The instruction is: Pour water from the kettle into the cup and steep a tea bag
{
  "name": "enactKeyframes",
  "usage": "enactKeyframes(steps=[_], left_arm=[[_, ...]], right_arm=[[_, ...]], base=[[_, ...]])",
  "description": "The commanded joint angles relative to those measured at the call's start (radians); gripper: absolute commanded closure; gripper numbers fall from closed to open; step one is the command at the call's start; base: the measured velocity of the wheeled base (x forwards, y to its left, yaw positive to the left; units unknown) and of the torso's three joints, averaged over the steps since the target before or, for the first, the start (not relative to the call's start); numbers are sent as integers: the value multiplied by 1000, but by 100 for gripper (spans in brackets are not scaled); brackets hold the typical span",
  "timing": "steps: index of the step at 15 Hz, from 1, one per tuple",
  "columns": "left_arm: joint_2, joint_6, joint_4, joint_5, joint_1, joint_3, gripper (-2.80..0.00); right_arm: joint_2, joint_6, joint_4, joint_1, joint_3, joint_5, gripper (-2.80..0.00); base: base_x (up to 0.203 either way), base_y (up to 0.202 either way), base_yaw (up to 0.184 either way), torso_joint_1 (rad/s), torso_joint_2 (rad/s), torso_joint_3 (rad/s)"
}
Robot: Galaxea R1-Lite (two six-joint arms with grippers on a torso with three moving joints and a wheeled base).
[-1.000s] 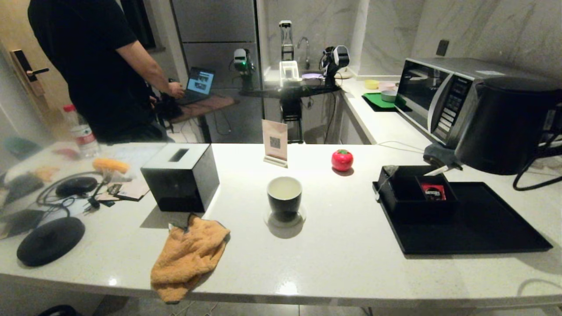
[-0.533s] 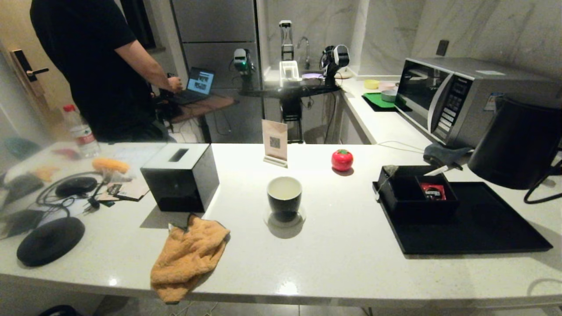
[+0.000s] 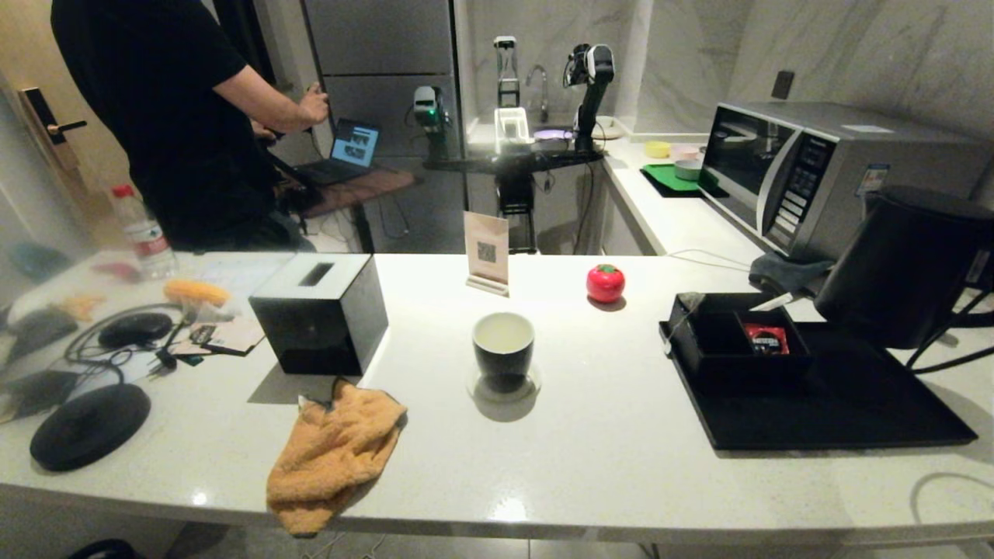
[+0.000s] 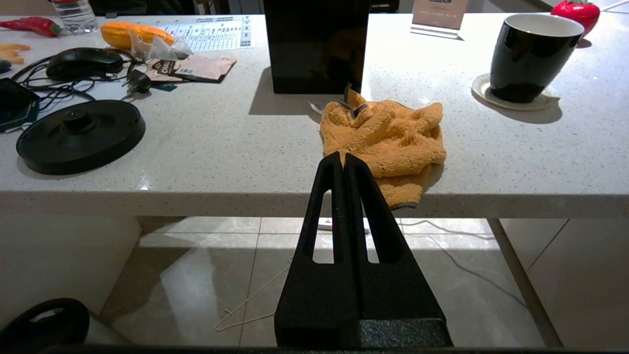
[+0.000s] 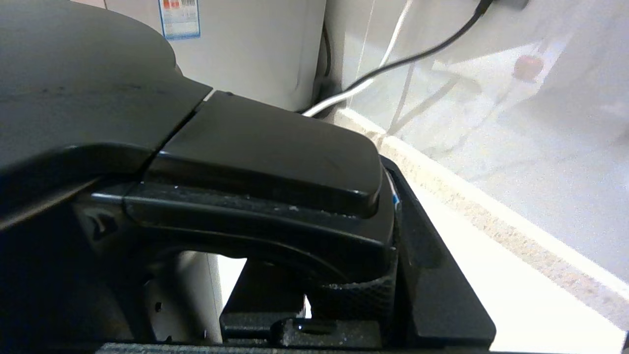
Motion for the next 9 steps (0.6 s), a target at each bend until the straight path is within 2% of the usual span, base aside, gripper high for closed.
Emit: enactKeyframes(steps=[1, 9], left_arm=[[0, 0, 0, 0, 1, 0, 0], [0, 0, 0, 0, 1, 0, 0]], right_arm=[[51, -1, -25, 0, 1, -1, 0], [100, 8, -107, 0, 43, -1, 0]], base=[[0, 0, 0, 0, 0, 0], [0, 0, 0, 0, 0, 0]])
